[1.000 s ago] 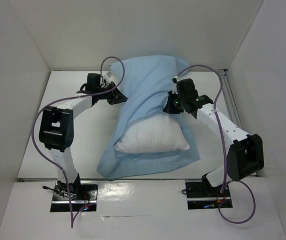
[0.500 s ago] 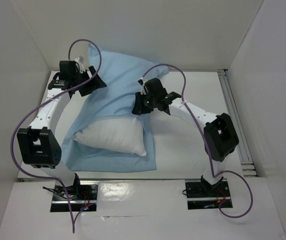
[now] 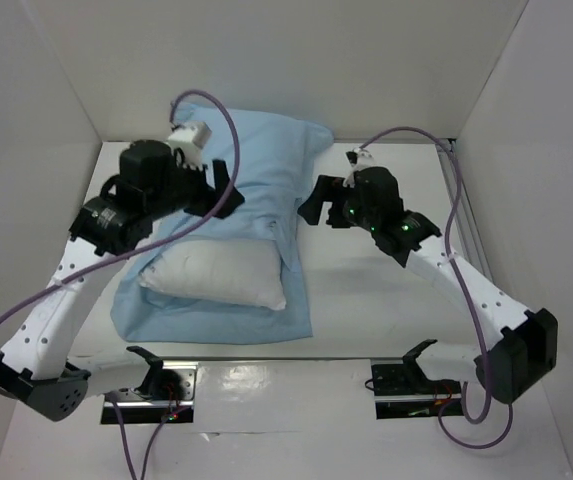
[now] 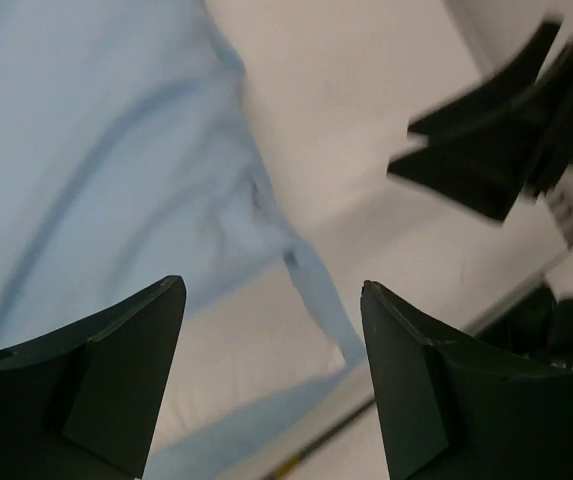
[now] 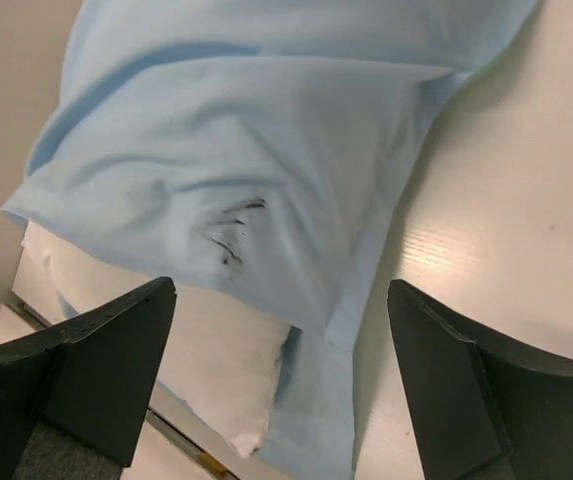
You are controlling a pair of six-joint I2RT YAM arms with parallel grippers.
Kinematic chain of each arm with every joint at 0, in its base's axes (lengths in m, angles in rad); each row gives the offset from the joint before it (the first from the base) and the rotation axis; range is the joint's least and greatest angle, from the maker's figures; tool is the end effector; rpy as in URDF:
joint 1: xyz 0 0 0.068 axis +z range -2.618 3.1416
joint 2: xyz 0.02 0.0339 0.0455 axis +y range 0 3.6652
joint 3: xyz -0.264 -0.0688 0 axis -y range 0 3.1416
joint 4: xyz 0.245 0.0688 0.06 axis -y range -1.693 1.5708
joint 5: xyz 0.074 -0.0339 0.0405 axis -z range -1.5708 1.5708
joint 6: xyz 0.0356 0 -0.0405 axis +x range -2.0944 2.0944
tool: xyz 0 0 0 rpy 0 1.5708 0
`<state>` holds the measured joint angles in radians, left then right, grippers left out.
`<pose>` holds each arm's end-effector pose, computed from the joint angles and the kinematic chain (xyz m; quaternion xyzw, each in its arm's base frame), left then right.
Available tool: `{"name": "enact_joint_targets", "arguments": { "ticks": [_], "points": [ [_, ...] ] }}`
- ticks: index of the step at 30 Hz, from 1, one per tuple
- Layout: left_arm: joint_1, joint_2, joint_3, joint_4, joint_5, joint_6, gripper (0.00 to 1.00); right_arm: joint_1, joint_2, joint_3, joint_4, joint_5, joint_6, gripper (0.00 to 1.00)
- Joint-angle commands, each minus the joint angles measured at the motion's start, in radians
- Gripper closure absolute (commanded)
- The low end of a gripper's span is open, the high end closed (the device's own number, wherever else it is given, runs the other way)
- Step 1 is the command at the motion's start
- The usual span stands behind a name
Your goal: Put the pillow into the pillowcase
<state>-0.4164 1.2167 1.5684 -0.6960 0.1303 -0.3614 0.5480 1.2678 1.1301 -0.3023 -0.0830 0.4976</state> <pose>0.2182 -0.1016 0.4650 0.0599 0.8147 -0.2670 0.5112 0.2470 0.1542 0.3446 -0.0435 0.8428 0.2976 0.4463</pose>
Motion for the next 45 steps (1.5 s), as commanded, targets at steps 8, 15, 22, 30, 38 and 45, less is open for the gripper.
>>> {"name": "enact_joint_targets", "arguments": {
  "ticks": [8,15,22,30,38,45],
  "points": [
    [-0.355,-0.077,-0.386,-0.099,-0.185,-0.080,0.01,0.022,-0.044,-0.314,-0.043,-0.155,0.006,0.00],
    [-0.377,0.036,-0.502,0.005,-0.337,-0.122,0.01,0.086,0.105,-0.345,0.103,-0.133,-0.004,0.00],
    [-0.337,0.171,-0.533,0.108,-0.387,-0.136,0.49,0.095,0.283,-0.300,0.241,-0.159,-0.004,0.13],
    [-0.207,0.182,-0.380,0.159,-0.293,-0.159,1.00,0.104,0.153,-0.181,0.137,-0.126,-0.048,1.00],
    [-0.176,0.293,-0.061,0.109,-0.271,-0.120,1.00,0.104,-0.126,0.008,-0.083,-0.060,-0.068,1.00],
    [-0.242,0.426,0.035,0.114,-0.291,-0.210,1.00,0.175,-0.339,-0.029,-0.325,0.034,0.034,1.00]
  ]
}}
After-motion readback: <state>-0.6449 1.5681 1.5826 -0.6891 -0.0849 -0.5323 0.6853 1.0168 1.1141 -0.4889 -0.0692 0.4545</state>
